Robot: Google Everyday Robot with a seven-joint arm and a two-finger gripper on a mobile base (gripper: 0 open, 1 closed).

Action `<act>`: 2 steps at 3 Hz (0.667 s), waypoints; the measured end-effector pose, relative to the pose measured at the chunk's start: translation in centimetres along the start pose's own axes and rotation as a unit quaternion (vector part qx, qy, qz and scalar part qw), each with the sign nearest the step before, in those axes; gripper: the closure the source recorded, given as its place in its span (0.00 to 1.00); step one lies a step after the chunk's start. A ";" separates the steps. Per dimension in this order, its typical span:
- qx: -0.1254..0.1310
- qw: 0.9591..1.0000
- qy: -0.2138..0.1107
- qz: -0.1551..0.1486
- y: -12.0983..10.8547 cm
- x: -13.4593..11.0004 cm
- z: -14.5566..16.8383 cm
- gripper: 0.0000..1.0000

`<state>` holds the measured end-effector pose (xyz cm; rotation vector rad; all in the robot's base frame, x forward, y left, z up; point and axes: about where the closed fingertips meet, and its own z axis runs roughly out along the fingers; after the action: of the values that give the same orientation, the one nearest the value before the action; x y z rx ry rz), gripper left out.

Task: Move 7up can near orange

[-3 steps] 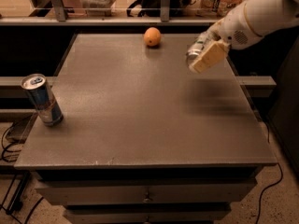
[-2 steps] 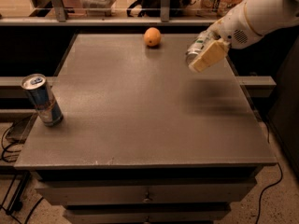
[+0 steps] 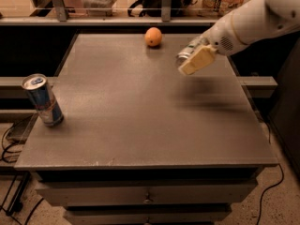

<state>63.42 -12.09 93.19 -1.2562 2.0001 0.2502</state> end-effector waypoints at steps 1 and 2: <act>0.022 0.998 -0.048 0.018 -1.7 -2.6 3.6 1.00; 0.036 0.996 -0.075 0.037 -3.6 -3.8 7.0 1.00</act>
Offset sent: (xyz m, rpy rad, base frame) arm 0.1160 0.0606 -0.0267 0.2149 -0.1228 -0.1192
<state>70.73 -7.57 91.68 -1.0875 1.9114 0.2958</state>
